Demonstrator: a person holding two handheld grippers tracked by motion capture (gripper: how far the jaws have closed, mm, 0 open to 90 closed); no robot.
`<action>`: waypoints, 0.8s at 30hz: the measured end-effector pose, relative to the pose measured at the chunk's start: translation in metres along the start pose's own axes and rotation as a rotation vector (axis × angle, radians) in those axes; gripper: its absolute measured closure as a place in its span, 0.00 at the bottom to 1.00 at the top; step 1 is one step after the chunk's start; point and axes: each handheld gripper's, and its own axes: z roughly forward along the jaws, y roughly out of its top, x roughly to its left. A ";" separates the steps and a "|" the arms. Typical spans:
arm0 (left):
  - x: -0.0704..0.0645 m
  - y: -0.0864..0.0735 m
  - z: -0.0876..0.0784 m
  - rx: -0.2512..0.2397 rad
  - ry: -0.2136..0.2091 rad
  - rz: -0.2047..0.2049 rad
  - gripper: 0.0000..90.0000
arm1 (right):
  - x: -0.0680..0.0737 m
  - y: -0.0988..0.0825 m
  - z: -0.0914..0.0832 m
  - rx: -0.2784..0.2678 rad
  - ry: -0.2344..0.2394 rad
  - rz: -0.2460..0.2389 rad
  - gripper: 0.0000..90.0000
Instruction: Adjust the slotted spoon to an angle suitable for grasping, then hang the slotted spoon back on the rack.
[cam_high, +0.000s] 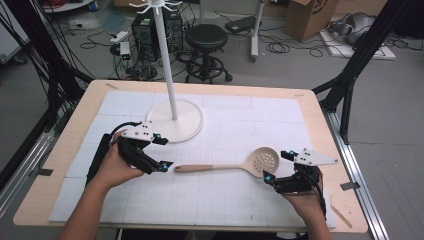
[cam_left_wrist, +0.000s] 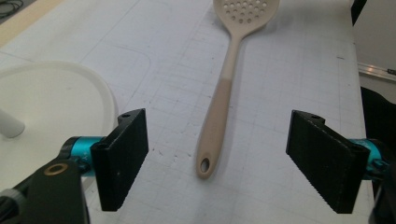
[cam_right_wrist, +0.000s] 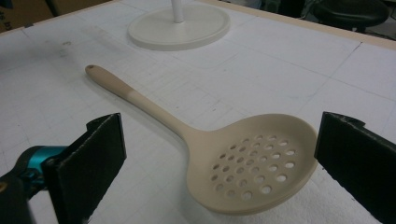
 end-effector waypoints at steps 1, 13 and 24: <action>0.000 -0.002 -0.002 -0.003 -0.001 0.009 0.22 | 0.000 0.000 0.000 0.000 0.001 -0.006 0.01; 0.004 -0.008 -0.004 -0.066 0.023 -0.012 0.06 | 0.000 -0.002 -0.003 0.005 -0.004 0.001 0.01; 0.003 -0.009 -0.006 -0.090 0.028 -0.008 0.02 | 0.002 0.004 -0.002 -0.010 0.007 -0.015 0.01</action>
